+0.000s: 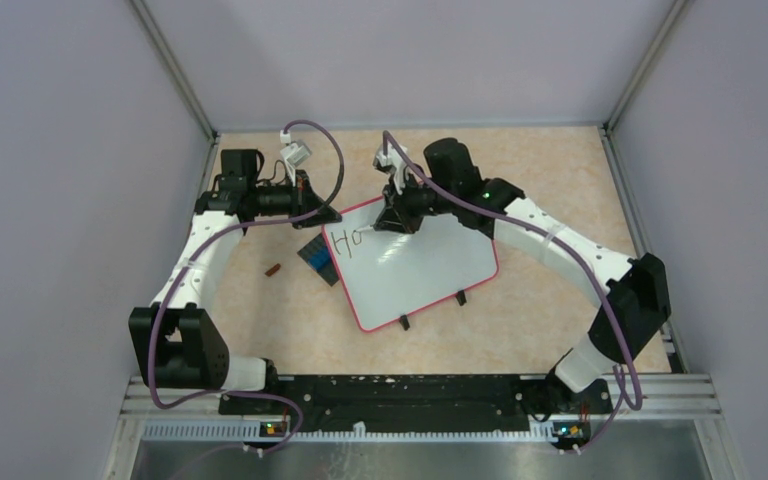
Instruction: Write a sentence on the whiteboard
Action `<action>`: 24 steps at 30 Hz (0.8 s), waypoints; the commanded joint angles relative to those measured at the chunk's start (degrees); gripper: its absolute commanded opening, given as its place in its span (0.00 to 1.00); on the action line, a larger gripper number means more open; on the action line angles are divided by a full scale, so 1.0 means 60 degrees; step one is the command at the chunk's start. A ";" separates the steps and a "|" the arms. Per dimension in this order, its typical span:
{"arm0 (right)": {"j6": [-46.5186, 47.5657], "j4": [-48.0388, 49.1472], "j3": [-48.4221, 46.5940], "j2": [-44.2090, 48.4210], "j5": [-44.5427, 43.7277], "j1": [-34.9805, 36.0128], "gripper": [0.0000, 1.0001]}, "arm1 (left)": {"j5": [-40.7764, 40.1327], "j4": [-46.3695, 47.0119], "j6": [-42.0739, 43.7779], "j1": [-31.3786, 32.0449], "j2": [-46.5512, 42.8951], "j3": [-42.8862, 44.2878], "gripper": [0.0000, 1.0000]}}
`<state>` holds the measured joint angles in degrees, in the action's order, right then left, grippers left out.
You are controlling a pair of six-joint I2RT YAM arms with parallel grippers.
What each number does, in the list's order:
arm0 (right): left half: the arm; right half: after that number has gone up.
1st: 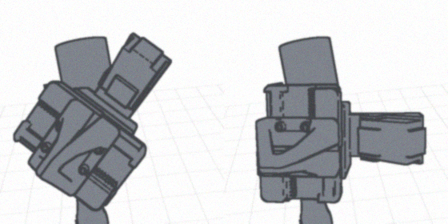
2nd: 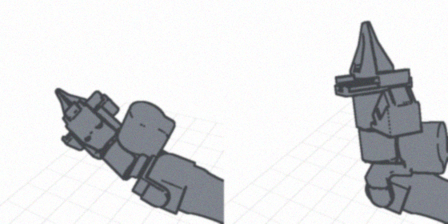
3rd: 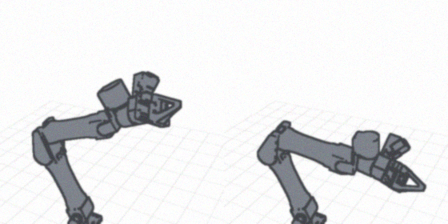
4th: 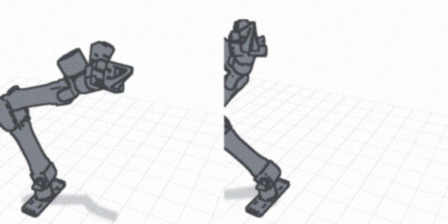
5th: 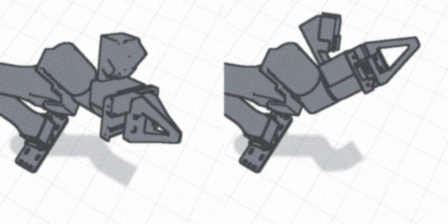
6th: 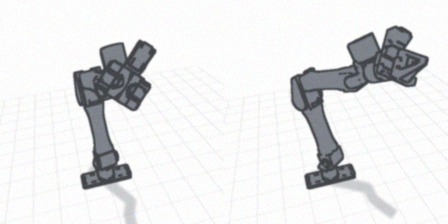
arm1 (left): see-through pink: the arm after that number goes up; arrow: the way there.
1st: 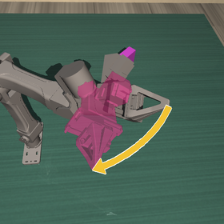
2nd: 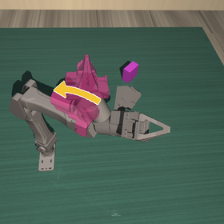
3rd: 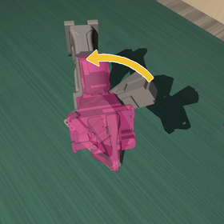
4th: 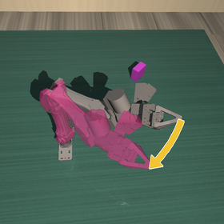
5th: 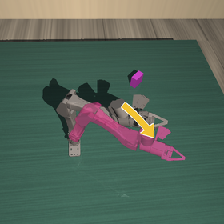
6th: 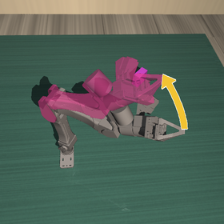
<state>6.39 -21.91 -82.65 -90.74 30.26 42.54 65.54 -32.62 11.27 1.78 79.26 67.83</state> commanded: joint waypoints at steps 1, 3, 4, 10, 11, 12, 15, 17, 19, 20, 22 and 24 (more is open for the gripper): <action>0.0091 0.0351 -0.0493 -0.0153 -0.0138 0.0143 0.00 | -0.0107 -0.0056 0.0129 0.0128 -0.0167 -0.0142 0.00; 0.0119 0.0313 -0.0492 -0.0148 -0.0136 0.0185 0.00 | -0.0109 -0.0056 0.0125 0.0128 -0.0164 -0.0128 0.00; 0.0121 0.0288 -0.0485 -0.0136 -0.0118 0.0189 0.00 | -0.0138 -0.0056 0.0128 0.0128 -0.0163 -0.0116 0.00; 0.0134 0.0008 -0.0269 0.0357 0.0329 0.0084 0.00 | -0.0195 -0.0154 0.0185 0.0128 -0.0158 -0.0061 0.00; 0.0068 -0.0024 -0.0191 0.0456 0.0440 -0.0010 0.00 | -0.0187 -0.0159 0.0195 0.0128 -0.0196 -0.0056 0.00; 0.0015 -0.0030 -0.0118 0.0562 0.0529 -0.0123 0.00 | -0.0193 -0.0159 0.0220 0.0128 -0.0224 -0.0043 0.00; 0.0032 -0.0040 0.0048 0.0790 0.0580 -0.0368 0.00 | -0.0018 -0.0228 0.0371 0.0128 -0.0249 -0.0039 0.00; 0.0047 -0.0078 0.0049 0.0835 0.0622 -0.0423 0.00 | -0.0005 -0.0232 0.0368 0.0128 -0.0241 -0.0041 0.00; 0.0040 -0.0046 0.0050 0.0819 0.0660 -0.0426 0.00 | -0.0031 -0.0232 0.0369 0.0128 -0.0229 -0.0048 0.00; 0.0046 -0.0040 0.0050 0.0791 0.0661 -0.0426 0.00 | -0.0025 -0.0239 0.0377 0.0128 -0.0219 -0.0042 0.00; 0.0118 -0.0013 0.0049 0.0710 0.0569 -0.0426 0.00 | -0.0010 -0.0261 0.0378 0.0129 -0.0231 -0.0016 0.00; 0.0150 0.0021 0.0064 0.0634 0.0495 -0.0426 0.00 | -0.0021 -0.0275 0.0389 0.0128 -0.0261 0.0001 0.00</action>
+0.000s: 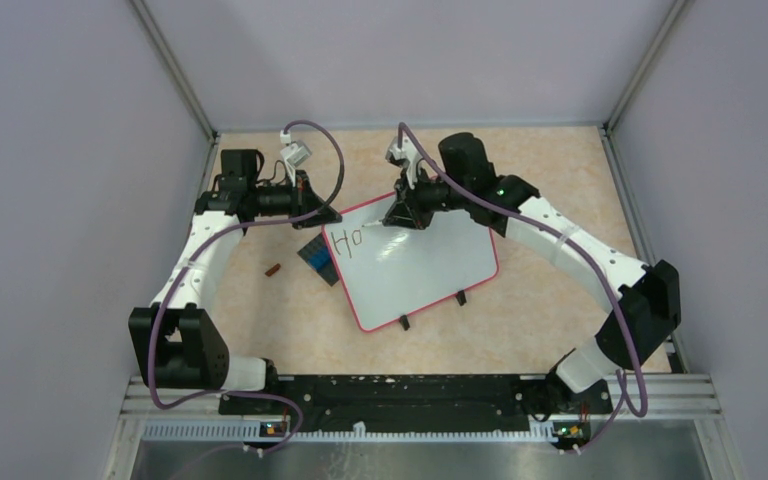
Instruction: Write a sentence on the whiteboard
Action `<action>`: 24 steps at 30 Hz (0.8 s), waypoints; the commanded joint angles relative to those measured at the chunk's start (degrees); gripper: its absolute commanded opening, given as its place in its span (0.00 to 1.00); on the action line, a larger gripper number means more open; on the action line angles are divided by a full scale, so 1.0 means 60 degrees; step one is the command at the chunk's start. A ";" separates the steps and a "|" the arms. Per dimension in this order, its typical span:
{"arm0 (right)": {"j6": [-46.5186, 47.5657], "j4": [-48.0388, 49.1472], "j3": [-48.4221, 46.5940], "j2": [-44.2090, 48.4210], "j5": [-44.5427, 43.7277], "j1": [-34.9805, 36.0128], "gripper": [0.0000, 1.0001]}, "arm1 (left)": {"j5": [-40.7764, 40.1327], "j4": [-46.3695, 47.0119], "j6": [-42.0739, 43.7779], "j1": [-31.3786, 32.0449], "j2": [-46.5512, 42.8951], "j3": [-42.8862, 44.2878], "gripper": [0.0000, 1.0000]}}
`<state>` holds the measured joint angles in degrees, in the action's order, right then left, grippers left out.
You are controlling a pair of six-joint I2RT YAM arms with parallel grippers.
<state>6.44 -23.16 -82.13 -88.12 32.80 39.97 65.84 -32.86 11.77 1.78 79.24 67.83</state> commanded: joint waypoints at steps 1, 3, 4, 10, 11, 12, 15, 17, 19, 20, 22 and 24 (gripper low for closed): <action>0.0143 0.0238 -0.0023 0.0167 0.0071 0.0004 0.00 | -0.0073 -0.0250 0.0305 0.0128 -0.0263 -0.0017 0.00; 0.0143 0.0233 -0.0023 0.0116 0.0060 0.0004 0.00 | -0.0089 -0.0251 0.0320 0.0128 -0.0280 -0.0036 0.00; 0.0156 0.0231 -0.0016 0.0062 0.0037 0.0004 0.00 | -0.0103 -0.0252 0.0318 0.0128 -0.0273 -0.0055 0.00; 0.0275 0.0204 0.0028 -0.0114 -0.0170 0.0004 0.00 | -0.0110 -0.0243 0.0320 0.0128 -0.0259 -0.0034 0.00; 0.0275 0.0218 0.0033 -0.0133 -0.0177 0.0004 0.00 | -0.0098 -0.0251 0.0330 0.0128 -0.0260 -0.0040 0.00; 0.0275 0.0222 0.0035 -0.0154 -0.0178 0.0011 0.00 | -0.0104 -0.0243 0.0324 0.0128 -0.0262 -0.0041 0.00; 0.0275 0.0219 0.0032 -0.0191 -0.0171 0.0011 0.00 | -0.0127 -0.0237 0.0336 0.0128 -0.0250 -0.0056 0.00; 0.0275 0.0225 0.0048 -0.0222 -0.0125 0.0004 0.00 | -0.0138 -0.0240 0.0333 0.0128 -0.0245 -0.0060 0.00; 0.0275 0.0226 0.0063 -0.0246 -0.0095 0.0004 0.00 | -0.0149 -0.0236 0.0338 0.0128 -0.0251 -0.0071 0.00; 0.0275 0.0223 0.0065 -0.0263 -0.0090 0.0004 0.00 | -0.0152 -0.0236 0.0338 0.0128 -0.0244 -0.0072 0.00; 0.0286 0.0211 0.0065 -0.0324 -0.0101 0.0004 0.00 | -0.0139 -0.0236 0.0324 0.0128 -0.0234 -0.0074 0.00; 0.0303 0.0230 0.0071 -0.0341 -0.0181 0.0004 0.00 | -0.0156 -0.0229 0.0323 0.0128 -0.0221 -0.0075 0.00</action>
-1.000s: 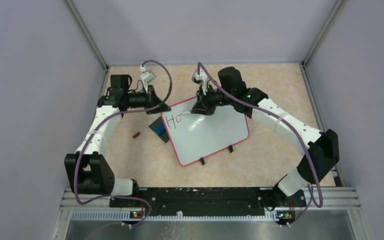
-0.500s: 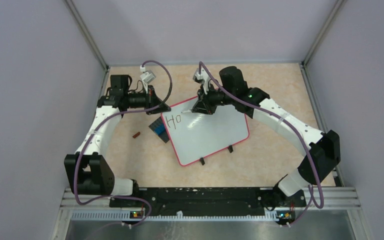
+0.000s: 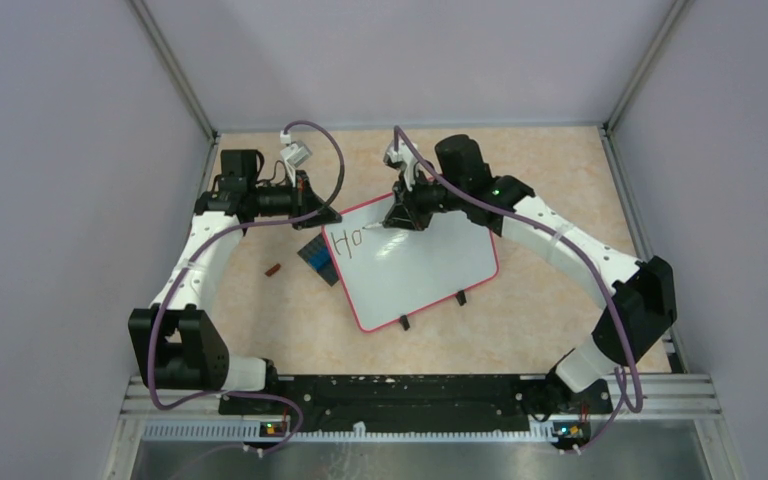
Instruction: Write a sentence on the whiteboard
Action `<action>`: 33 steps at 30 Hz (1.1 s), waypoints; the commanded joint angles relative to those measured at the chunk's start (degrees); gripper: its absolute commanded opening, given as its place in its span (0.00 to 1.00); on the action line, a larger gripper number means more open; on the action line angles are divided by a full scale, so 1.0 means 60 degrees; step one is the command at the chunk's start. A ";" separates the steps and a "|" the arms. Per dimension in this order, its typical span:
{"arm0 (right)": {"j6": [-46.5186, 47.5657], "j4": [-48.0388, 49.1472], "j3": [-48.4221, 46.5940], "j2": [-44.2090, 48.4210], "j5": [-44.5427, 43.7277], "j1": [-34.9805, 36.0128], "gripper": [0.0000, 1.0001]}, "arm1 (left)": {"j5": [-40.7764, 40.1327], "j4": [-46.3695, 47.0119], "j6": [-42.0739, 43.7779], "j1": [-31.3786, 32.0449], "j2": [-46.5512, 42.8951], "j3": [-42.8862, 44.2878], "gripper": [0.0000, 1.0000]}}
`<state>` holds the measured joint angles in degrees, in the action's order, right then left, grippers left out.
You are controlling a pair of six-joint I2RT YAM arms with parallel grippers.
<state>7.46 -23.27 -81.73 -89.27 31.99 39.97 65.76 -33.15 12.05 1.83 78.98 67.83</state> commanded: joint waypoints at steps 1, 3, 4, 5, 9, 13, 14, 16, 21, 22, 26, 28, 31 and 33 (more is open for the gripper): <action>0.0144 0.0249 0.0000 -0.0150 -0.0077 0.0006 0.00 | -0.0135 -0.0178 0.0272 0.0121 -0.0175 -0.0074 0.00; 0.0148 0.0252 -0.0001 -0.0137 -0.0112 0.0004 0.00 | -0.0145 -0.0182 0.0274 0.0121 -0.0177 -0.0078 0.00; 0.0148 0.0248 -0.0012 -0.0136 -0.0123 0.0006 0.00 | -0.0152 -0.0177 0.0276 0.0121 -0.0173 -0.0078 0.00; 0.0148 0.0232 -0.0022 -0.0147 -0.0130 0.0004 0.00 | -0.0158 -0.0174 0.0276 0.0121 -0.0180 -0.0064 0.00; 0.0175 0.0172 0.0057 -0.0137 -0.0181 0.0004 0.00 | -0.0149 -0.0175 0.0261 0.0121 -0.0175 -0.0074 0.00; 0.0256 0.0142 0.0260 -0.0043 -0.0260 0.0004 0.00 | -0.0151 -0.0174 0.0261 0.0121 -0.0182 -0.0060 0.00; 0.0275 0.0131 0.0319 -0.0016 -0.0283 0.0004 0.00 | -0.0158 -0.0174 0.0258 0.0121 -0.0173 -0.0058 0.00; 0.0279 0.0135 0.0447 0.0058 -0.0292 0.0004 0.00 | -0.0152 -0.0178 0.0261 0.0121 -0.0174 -0.0064 0.00; 0.0314 0.0161 0.0787 0.0156 -0.0254 0.0004 0.00 | -0.0148 -0.0174 0.0246 0.0121 -0.0171 -0.0078 0.00; 0.0309 0.0187 0.0869 0.0174 -0.0187 0.0017 0.00 | -0.0149 -0.0167 0.0239 0.0121 -0.0176 -0.0075 0.00; 0.0295 0.0262 0.1133 0.0173 -0.0133 0.0158 0.00 | -0.0150 -0.0159 0.0243 0.0124 -0.0172 -0.0096 0.00; 0.0280 0.0294 0.1226 0.0156 -0.0117 0.0252 0.00 | -0.0149 -0.0158 0.0243 0.0121 -0.0188 -0.0085 0.00; 0.0252 0.0346 0.1277 0.0111 -0.0089 0.0359 0.00 | -0.0176 -0.0145 0.0239 0.0121 -0.0211 -0.0116 0.00; 0.0229 0.0379 0.1245 0.0098 -0.0087 0.0445 0.00 | -0.0174 -0.0130 0.0219 0.0121 -0.0207 -0.0119 0.00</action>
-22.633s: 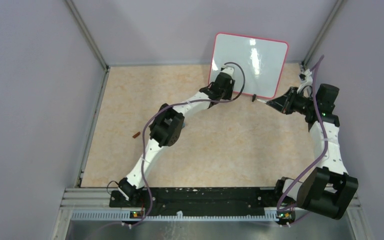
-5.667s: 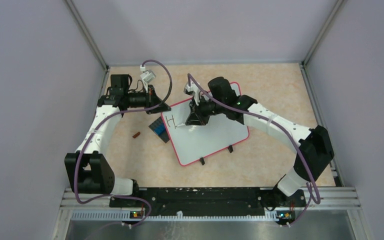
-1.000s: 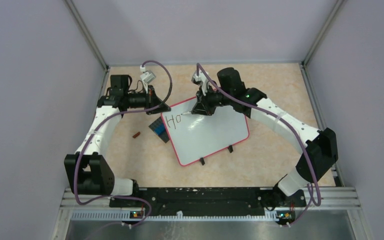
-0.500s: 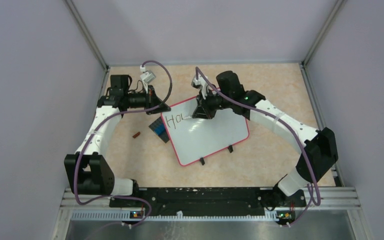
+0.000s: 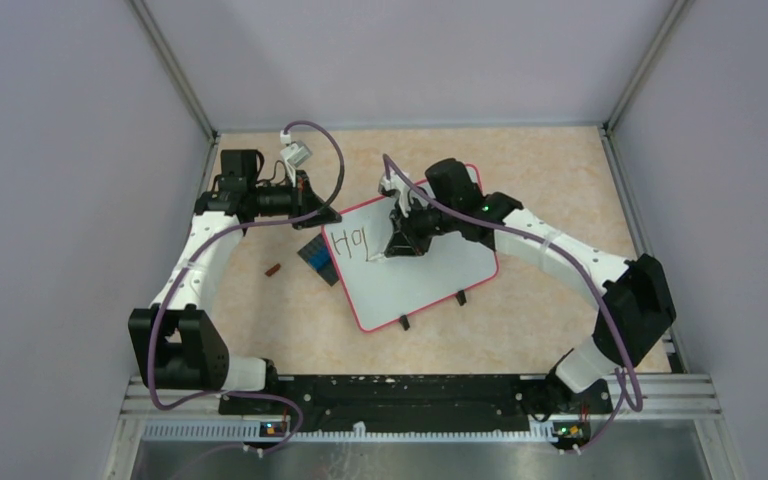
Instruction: Write a sentence on the whiteboard
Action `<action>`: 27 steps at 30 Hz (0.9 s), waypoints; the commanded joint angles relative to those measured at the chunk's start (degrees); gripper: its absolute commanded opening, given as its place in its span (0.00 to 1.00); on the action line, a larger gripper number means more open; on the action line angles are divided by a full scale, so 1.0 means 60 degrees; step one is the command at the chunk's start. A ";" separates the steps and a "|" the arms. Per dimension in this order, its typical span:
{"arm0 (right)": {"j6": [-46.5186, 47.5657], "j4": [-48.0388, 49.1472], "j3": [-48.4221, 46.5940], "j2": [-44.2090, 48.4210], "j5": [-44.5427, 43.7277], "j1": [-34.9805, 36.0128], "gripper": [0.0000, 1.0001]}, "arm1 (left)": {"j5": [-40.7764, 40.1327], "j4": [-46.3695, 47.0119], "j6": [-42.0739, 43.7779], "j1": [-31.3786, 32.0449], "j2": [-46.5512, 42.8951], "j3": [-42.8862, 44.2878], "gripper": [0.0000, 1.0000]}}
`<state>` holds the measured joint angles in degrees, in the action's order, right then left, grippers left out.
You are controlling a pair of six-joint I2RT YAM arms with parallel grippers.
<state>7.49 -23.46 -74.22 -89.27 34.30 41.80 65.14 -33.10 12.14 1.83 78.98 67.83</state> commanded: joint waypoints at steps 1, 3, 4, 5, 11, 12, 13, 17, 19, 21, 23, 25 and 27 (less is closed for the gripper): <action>0.0211 0.0414 -0.0062 0.0086 -0.0451 0.0162 0.00 | -0.0057 -0.0141 0.0217 0.0121 -0.0204 -0.0117 0.00; 0.0169 0.0395 -0.0244 0.0099 -0.0311 0.0181 0.00 | -0.0033 -0.0145 0.0216 0.0121 -0.0214 -0.0105 0.00; 0.0142 0.0380 -0.0313 0.0141 -0.0187 0.0181 0.00 | -0.0032 -0.0138 0.0217 0.0121 -0.0205 -0.0104 0.00; 0.0089 0.0411 -0.0380 0.0207 -0.0097 0.0183 0.00 | -0.0023 -0.0137 0.0205 0.0121 -0.0211 -0.0100 0.00; -0.0294 0.0561 -0.0784 0.0611 0.0493 -0.0228 0.00 | 0.0049 -0.0138 0.0188 0.0121 -0.0246 -0.0107 0.00; -0.0358 0.0558 -0.0844 0.0613 0.0561 -0.0386 0.00 | 0.0062 -0.0139 0.0175 0.0121 -0.0244 -0.0107 0.00; -0.0329 0.0527 -0.0900 0.0626 0.0520 -0.0426 0.00 | 0.0056 -0.0137 0.0183 0.0121 -0.0240 -0.0100 0.00; -0.0334 0.0594 -0.0979 0.0637 0.0331 -0.0466 0.00 | 0.0065 -0.0137 0.0174 0.0121 -0.0215 -0.0086 0.00; -0.0365 0.0696 -0.1008 0.0599 0.0237 -0.0477 0.00 | 0.0072 -0.0137 0.0153 0.0121 -0.0214 -0.0092 0.00; -0.0390 0.0762 -0.1036 0.0552 0.0189 -0.0485 0.00 | 0.0066 -0.0137 0.0155 0.0121 -0.0218 -0.0093 0.00; -0.0412 0.0815 -0.1064 0.0499 0.0186 -0.0473 0.00 | 0.0069 -0.0137 0.0156 0.0121 -0.0235 -0.0089 0.00; -0.0413 0.0792 -0.1138 0.0424 0.0200 -0.0476 0.00 | 0.0072 -0.0137 0.0173 0.0121 -0.0230 -0.0073 0.00; -0.0420 0.0799 -0.1185 0.0374 0.0180 -0.0478 0.00 | 0.0062 -0.0137 0.0160 0.0121 -0.0229 -0.0074 0.00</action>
<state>5.32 -21.08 -77.78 -87.70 35.38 38.83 65.67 -33.15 12.10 1.85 78.89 67.83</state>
